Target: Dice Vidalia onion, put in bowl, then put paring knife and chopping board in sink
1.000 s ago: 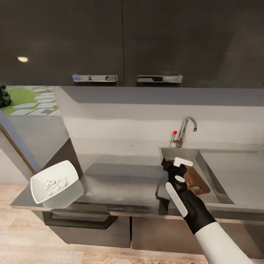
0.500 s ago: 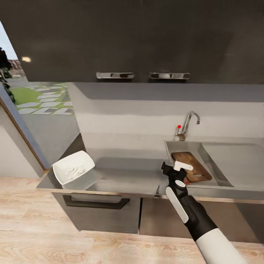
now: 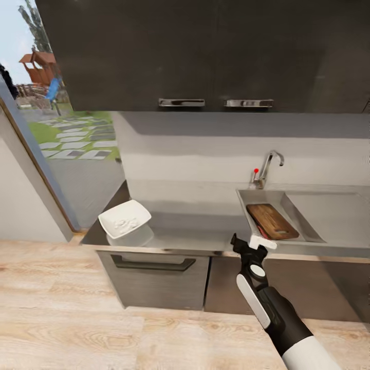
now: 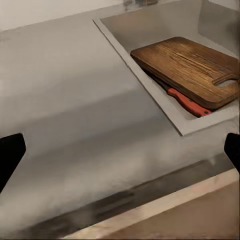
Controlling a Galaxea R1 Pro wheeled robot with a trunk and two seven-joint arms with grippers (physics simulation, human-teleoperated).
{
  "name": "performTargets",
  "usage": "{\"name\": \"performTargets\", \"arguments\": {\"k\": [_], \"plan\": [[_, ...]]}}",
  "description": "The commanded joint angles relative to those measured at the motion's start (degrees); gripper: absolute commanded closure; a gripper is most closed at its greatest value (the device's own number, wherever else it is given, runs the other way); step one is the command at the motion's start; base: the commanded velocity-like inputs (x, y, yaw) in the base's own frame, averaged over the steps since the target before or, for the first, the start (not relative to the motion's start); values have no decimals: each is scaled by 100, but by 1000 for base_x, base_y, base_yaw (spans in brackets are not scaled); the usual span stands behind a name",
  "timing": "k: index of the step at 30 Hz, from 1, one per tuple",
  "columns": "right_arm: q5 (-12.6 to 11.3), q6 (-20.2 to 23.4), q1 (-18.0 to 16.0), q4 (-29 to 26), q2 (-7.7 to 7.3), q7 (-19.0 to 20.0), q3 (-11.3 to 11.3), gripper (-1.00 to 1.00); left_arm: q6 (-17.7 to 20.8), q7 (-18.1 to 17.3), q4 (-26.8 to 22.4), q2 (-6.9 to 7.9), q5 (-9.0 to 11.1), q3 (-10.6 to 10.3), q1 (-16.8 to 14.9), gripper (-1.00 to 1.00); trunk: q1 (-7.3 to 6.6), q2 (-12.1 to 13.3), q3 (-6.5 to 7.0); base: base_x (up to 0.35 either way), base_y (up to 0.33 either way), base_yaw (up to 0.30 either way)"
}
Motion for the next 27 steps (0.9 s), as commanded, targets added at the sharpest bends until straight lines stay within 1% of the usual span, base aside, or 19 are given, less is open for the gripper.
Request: {"name": "performTargets", "arguments": {"k": [1,9,11,13,17,19,20,23,25,27], "plan": [[-15,21,9,-11,-8,-45,19,-100,-6,50,-6,10,28,-48,-1,-100,1,-13,-11,-270,191,0],[7,-149,145,-20,-11,-45,19,-100,-6,50,-8,10,28,-48,-1,-100,1,-13,-11,-270,191,0],[116,-162,192,-19,-11,-45,23,-100,-6,50,-11,10,28,-48,-1,-100,1,-13,-11,-270,191,0],[285,-169,257,-14,-11,-45,26,-100,-6,50,-14,10,26,-48,-1,-100,1,-13,-11,-268,190,0],[381,-201,398,53,-11,-38,27,-100,-6,50,-15,10,20,-48,-1,-100,1,-13,-11,-117,85,0],[394,-370,457,100,-11,-36,27,-100,-6,50,-15,10,20,-48,-1,-100,1,-13,-11,-19,14,0],[397,-470,483,150,-11,-36,27,-100,-6,50,-15,10,19,-48,-1,-100,1,-13,-11,-7,5,0],[399,-560,518,388,-6,-7,33,-100,-6,50,-15,10,19,-48,-1,-100,1,-13,-11,-3,2,0],[399,-696,527,765,-4,232,38,-100,-6,50,-15,10,19,-47,-1,-100,1,-13,-11,0,0,0],[400,-849,529,998,-3,409,41,-100,-6,50,-15,10,19,-47,-1,-100,1,-13,-11,0,0,0]]}}
